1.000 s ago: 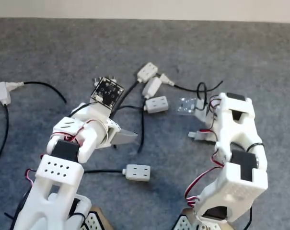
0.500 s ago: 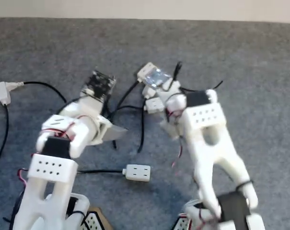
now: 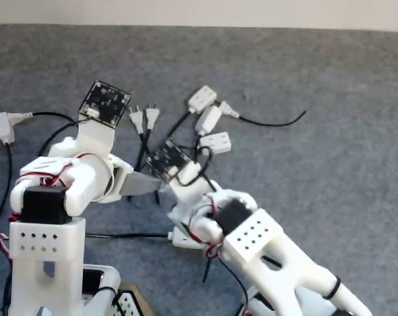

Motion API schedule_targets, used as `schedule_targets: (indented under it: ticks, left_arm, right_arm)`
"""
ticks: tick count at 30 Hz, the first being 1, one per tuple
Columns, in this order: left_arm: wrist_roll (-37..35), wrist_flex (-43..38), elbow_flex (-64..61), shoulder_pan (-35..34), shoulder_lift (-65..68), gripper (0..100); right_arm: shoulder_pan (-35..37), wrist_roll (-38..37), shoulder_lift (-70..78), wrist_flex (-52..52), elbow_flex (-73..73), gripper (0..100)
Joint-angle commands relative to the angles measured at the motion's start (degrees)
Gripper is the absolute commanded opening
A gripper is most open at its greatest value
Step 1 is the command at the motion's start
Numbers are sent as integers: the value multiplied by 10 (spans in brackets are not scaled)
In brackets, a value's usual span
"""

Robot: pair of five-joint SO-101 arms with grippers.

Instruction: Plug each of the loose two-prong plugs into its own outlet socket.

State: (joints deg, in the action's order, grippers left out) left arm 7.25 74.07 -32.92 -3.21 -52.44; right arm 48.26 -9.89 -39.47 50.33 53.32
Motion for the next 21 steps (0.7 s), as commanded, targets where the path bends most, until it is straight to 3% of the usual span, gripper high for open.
schedule_targets:
  ticks: [1, 12, 21]
  left_arm:
    - [-3, -5, 2, -2, -4, 461]
    - [-57, -184, -140, 36, -4, 461]
    - [-55, -228, -207, 36, -3, 461]
  right_arm:
    - [7, 6, -44, -17, 1, 5]
    - [9, 4, -75, 61, -37, 5]
    - [6, 1, -71, 167, -153, 5]
